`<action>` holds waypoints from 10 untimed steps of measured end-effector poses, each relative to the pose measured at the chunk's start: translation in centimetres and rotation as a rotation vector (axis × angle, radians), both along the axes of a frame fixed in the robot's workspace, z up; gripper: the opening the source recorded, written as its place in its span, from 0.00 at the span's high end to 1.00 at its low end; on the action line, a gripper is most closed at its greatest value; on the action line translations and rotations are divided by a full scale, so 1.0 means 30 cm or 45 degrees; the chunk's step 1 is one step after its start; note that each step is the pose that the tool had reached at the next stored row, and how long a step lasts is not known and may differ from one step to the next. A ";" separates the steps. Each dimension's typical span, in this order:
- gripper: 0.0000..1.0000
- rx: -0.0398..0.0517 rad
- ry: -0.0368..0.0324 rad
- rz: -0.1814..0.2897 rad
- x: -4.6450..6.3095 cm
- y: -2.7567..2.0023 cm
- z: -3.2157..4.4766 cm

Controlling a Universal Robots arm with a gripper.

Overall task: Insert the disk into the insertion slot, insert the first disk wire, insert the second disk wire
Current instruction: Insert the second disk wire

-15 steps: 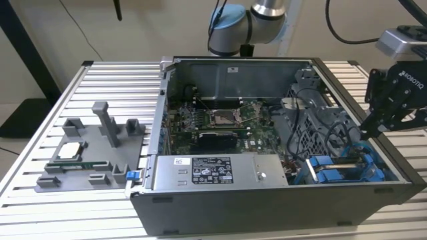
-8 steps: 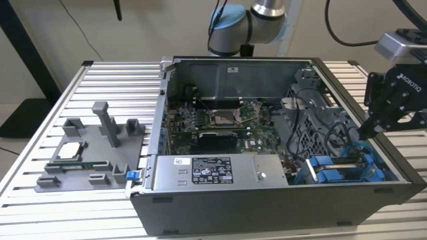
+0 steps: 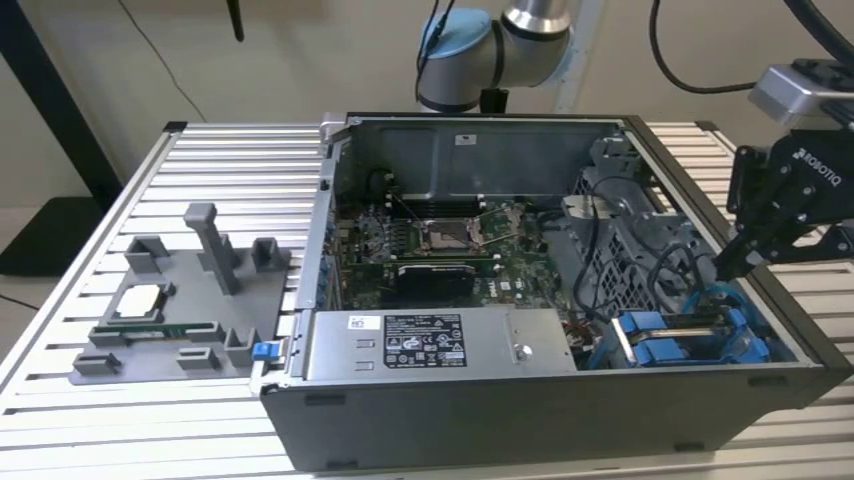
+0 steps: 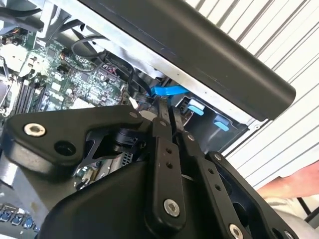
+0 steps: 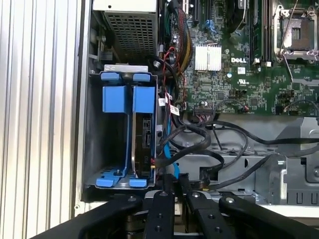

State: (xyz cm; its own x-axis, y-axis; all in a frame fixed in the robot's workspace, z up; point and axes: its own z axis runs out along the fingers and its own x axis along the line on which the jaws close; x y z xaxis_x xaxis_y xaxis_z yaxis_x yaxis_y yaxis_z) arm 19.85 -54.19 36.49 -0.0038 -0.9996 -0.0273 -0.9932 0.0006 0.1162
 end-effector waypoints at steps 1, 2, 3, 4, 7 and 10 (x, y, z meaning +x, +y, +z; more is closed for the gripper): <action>1.00 0.006 0.0002 -0.001 -0.002 0.000 0.006; 1.00 0.012 0.0003 -0.002 -0.004 0.000 0.011; 1.00 0.017 0.0003 -0.003 -0.008 0.000 0.018; 1.00 0.022 0.0003 -0.005 -0.012 0.000 0.024; 1.00 0.035 0.0002 -0.008 -0.027 0.000 0.041; 1.00 0.042 0.0003 -0.009 -0.039 0.000 0.058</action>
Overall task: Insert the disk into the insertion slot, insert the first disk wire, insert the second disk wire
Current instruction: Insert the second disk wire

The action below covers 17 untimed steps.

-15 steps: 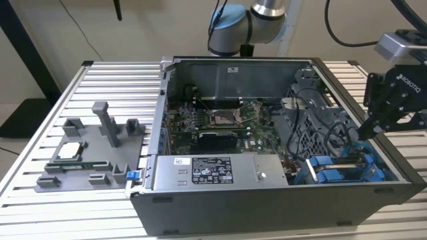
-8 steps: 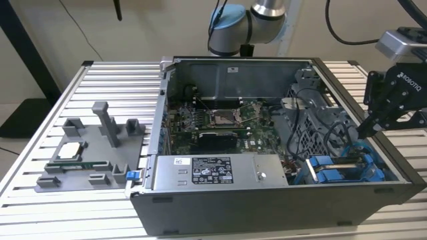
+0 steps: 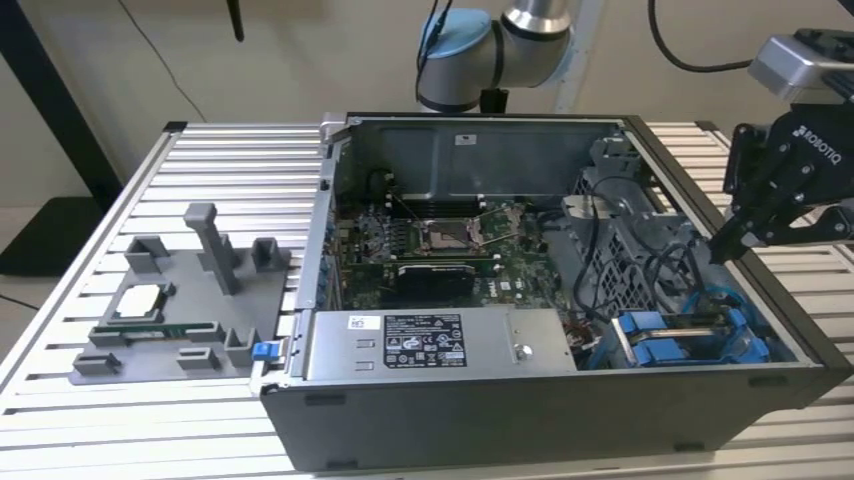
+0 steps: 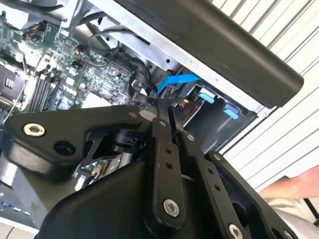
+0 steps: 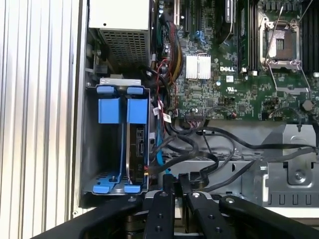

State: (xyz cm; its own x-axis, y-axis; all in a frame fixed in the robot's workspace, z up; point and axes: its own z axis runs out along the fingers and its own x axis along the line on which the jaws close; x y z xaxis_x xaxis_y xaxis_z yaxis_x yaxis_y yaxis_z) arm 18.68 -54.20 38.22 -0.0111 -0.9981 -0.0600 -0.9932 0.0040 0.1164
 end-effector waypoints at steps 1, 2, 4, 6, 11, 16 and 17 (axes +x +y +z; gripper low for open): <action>1.00 0.001 -0.0001 0.000 -0.004 0.000 0.005; 1.00 0.002 -0.0001 0.000 -0.008 -0.001 0.010; 1.00 0.004 -0.0001 -0.001 -0.017 -0.004 0.017; 1.00 0.005 -0.0001 -0.001 -0.028 -0.010 0.019; 1.00 0.006 -0.0001 -0.001 -0.054 -0.033 0.020; 1.00 0.006 -0.0002 -0.001 -0.098 -0.052 0.020; 1.00 0.006 -0.0004 -0.001 -0.108 -0.054 0.020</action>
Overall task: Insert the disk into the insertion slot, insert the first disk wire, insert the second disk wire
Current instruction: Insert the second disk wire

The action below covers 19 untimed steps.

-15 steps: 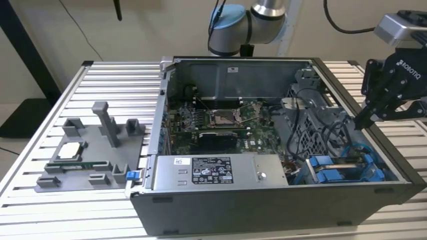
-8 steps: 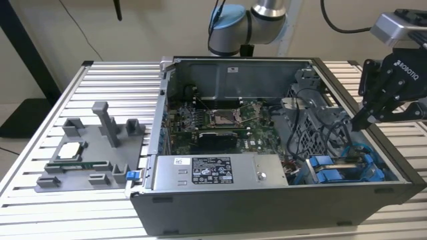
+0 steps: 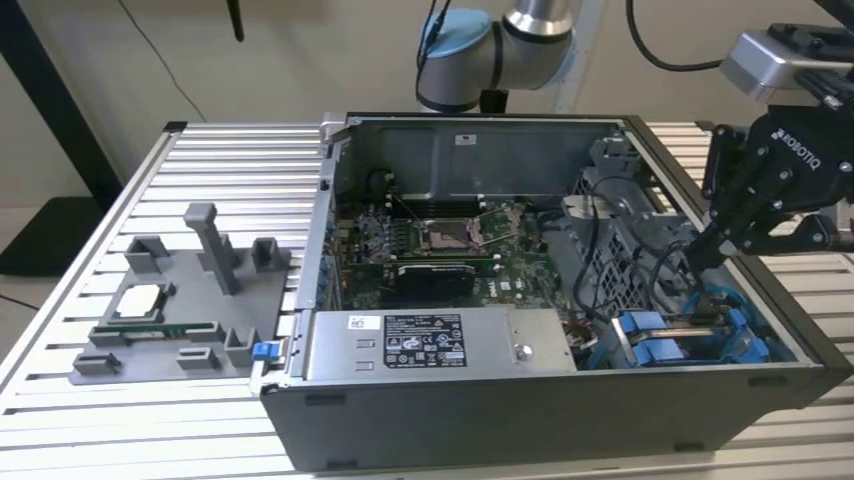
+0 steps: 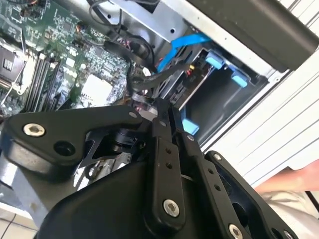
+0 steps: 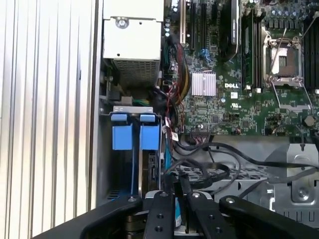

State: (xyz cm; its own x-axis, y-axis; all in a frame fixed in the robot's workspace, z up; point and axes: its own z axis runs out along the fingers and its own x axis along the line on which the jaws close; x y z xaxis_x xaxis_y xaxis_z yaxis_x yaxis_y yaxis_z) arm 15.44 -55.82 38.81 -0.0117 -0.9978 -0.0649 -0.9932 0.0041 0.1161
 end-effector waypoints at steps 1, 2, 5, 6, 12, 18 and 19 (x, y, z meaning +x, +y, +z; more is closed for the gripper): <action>1.00 0.000 -0.0004 0.000 -0.010 -0.002 0.000; 1.00 0.000 -0.0008 0.000 -0.021 -0.004 0.000; 1.00 0.000 -0.0033 0.000 -0.052 -0.008 -0.001; 1.00 0.000 -0.0041 0.000 -0.063 -0.009 -0.001; 1.00 0.000 -0.0056 0.000 -0.093 -0.010 -0.004; 1.00 0.000 -0.0064 0.000 -0.095 -0.010 -0.007; 1.00 0.000 -0.0085 0.000 -0.095 -0.010 -0.010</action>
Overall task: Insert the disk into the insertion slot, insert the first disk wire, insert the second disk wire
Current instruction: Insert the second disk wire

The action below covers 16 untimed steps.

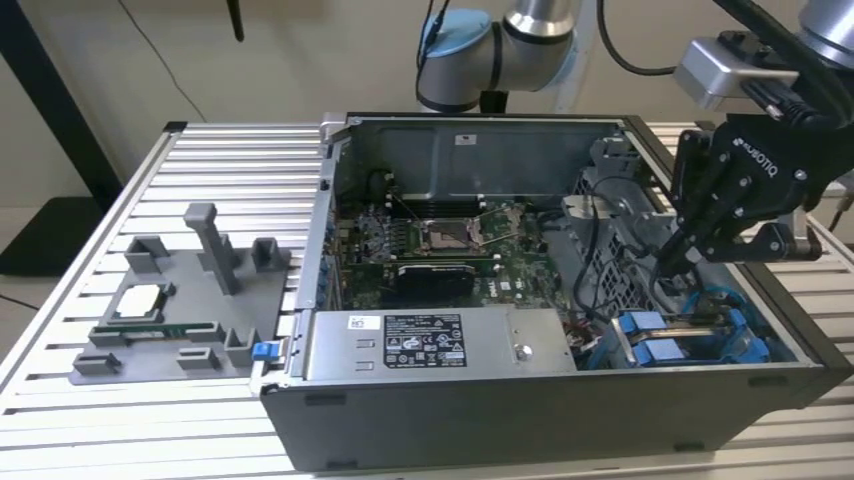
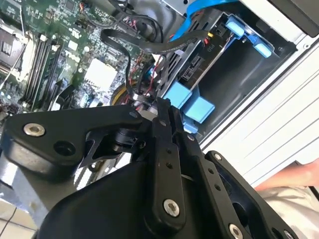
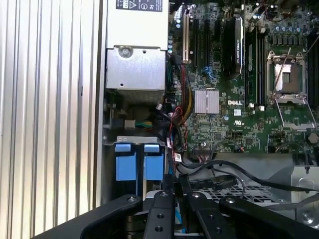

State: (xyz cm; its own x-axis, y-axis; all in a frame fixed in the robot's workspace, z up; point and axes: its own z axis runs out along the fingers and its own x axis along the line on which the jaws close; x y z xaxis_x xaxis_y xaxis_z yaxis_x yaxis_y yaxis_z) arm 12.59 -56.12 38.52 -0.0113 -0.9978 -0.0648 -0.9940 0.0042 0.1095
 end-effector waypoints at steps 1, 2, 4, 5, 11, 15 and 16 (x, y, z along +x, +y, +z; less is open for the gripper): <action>1.00 0.000 -0.0027 0.000 0.000 0.000 -0.004; 1.00 0.000 -0.0053 0.000 0.000 0.000 -0.008; 1.00 0.000 -0.0109 0.000 0.000 0.000 -0.015; 1.00 0.000 -0.0128 0.000 0.000 0.000 -0.019; 1.00 0.000 -0.0296 0.001 0.000 -0.003 -0.044; 1.00 -0.002 -0.0540 0.004 0.000 -0.006 -0.051; 1.00 -0.002 -0.0668 0.005 0.000 -0.008 -0.053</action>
State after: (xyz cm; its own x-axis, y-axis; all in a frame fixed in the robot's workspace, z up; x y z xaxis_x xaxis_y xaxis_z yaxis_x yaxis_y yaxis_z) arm 12.60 -56.34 36.94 -0.0039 -0.9980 -0.0639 -0.9984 0.0002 0.0573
